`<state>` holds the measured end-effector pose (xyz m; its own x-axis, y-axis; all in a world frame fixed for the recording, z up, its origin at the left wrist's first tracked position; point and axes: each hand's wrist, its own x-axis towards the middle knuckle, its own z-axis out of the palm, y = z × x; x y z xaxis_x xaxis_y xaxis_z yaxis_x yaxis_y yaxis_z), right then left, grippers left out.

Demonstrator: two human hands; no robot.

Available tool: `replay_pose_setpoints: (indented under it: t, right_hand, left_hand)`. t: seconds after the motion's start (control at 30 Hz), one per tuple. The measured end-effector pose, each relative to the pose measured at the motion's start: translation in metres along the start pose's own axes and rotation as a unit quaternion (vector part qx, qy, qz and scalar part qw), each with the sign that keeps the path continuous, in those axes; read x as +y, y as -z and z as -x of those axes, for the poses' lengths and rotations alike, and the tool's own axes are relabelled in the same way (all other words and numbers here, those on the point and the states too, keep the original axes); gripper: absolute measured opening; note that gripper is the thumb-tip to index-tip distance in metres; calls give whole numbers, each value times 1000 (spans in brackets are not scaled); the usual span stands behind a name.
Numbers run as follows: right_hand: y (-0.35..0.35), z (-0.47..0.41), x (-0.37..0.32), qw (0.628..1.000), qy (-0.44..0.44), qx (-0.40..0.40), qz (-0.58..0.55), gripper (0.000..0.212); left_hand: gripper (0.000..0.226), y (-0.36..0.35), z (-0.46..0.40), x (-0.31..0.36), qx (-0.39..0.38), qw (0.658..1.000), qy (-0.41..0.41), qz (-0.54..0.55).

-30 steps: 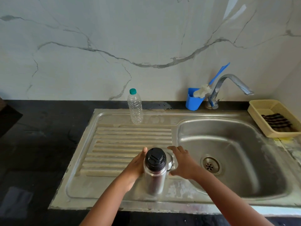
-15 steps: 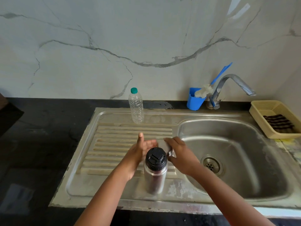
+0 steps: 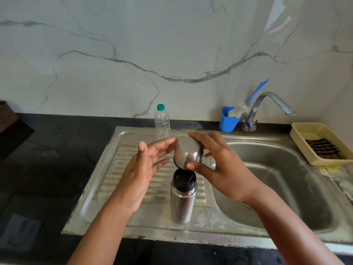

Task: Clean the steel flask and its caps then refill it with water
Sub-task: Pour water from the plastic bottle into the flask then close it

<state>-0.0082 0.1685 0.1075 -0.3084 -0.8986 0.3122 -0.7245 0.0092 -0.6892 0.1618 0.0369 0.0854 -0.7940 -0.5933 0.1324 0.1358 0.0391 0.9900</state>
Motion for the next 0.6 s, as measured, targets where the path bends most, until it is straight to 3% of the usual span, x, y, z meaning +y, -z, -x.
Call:
replay_pose_setpoints:
  t: [0.27, 0.47, 0.6]
  right_hand:
    - [-11, 26, 4, 999, -3, -46, -15, 63]
    - [-19, 28, 8, 996, 2, -84, -6, 65]
    - [-22, 28, 9, 992, 18, -121, -1, 68]
  left_hand:
    - [60, -2, 31, -19, -10, 1000, 19, 23]
    - [87, -10, 29, -61, -44, 995, 65, -67]
    - [80, -24, 28, -81, -9, 994, 76, -80]
